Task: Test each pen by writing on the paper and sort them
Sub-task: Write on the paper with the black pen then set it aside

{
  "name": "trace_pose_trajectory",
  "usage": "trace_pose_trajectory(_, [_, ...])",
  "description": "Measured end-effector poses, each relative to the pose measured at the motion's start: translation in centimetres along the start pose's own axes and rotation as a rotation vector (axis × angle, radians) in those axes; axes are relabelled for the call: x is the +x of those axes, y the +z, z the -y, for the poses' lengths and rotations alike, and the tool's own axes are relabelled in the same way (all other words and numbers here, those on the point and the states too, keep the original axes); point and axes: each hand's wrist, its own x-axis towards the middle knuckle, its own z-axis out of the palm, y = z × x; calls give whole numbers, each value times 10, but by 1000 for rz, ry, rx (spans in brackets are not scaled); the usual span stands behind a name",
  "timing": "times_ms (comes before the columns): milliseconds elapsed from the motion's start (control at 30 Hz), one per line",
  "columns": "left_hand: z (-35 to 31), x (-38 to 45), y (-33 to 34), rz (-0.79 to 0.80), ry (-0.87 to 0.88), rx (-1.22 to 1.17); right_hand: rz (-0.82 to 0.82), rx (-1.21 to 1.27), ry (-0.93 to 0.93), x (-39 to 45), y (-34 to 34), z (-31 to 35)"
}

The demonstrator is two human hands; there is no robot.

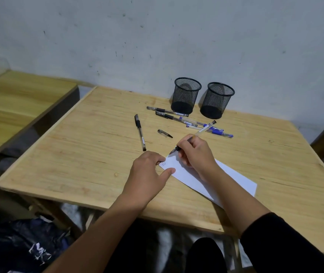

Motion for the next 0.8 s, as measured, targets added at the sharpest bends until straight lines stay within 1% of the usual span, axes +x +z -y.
trace_pose_trajectory(100, [0,0,0,2,-4,-6,-19,-163,-101,1,2,-10])
trace_pose_trajectory(200, [0,1,0,6,-15,-19,-25,-214,-145,0,2,-13])
trace_pose_trajectory(433, [-1,1,-1,6,-24,-21,6,-238,-182,-2,4,-13])
trace_pose_trajectory(567, [-1,1,0,13,-26,-26,-25,-273,-208,-3,5,-13])
trace_pose_trajectory(700, [-2,1,-2,13,-26,-33,-7,-243,-212,-4,5,-11])
trace_pose_trajectory(800, [-2,1,-2,14,-27,-32,-35,-241,-206,-4,6,-12])
